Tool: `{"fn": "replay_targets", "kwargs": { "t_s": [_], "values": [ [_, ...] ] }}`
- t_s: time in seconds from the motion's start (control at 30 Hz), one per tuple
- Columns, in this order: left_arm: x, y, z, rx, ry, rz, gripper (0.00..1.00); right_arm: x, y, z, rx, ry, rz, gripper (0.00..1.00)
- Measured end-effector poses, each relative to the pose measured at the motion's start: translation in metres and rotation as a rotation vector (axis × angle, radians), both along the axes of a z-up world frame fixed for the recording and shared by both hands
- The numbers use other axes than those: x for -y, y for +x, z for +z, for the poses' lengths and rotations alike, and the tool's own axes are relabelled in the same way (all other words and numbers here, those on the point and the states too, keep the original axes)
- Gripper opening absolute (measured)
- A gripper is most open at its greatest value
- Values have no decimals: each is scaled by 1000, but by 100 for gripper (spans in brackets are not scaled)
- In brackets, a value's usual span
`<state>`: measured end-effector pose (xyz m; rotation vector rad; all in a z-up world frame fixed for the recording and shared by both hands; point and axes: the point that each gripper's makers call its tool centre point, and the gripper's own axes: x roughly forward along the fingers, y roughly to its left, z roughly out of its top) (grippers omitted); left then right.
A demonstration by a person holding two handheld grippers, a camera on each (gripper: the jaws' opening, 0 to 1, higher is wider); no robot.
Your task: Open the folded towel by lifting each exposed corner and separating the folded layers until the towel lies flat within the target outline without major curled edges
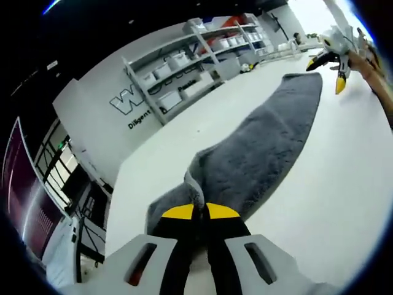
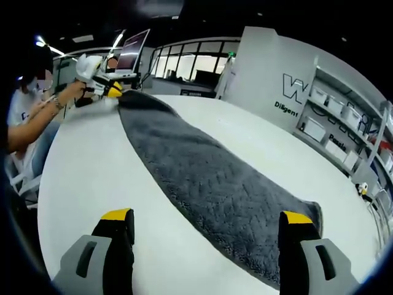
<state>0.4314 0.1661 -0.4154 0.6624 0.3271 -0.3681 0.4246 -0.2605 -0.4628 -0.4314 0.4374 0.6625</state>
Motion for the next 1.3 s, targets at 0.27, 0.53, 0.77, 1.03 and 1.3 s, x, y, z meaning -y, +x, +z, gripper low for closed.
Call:
{"fn": "replay_targets", "kwargs": {
  "t_s": [0.27, 0.53, 0.77, 1.03, 1.3],
  "values": [
    [-24, -25, 8, 24, 5, 21, 5, -1, -1, -1, 0, -8, 4, 99],
    [-39, -49, 11, 38, -11, 26, 5, -2, -1, -2, -2, -15, 5, 99],
    [-35, -65, -17, -23, 30, -25, 5, -1, 1, 0, -2, -11, 7, 99],
    [-35, -64, -39, -69, -5, -35, 5, -1, 6, -1, -11, -13, 9, 99],
    [-31, -64, -57, -126, -21, -48, 6, -2, 2, -6, -20, -20, 5, 99]
  ]
}}
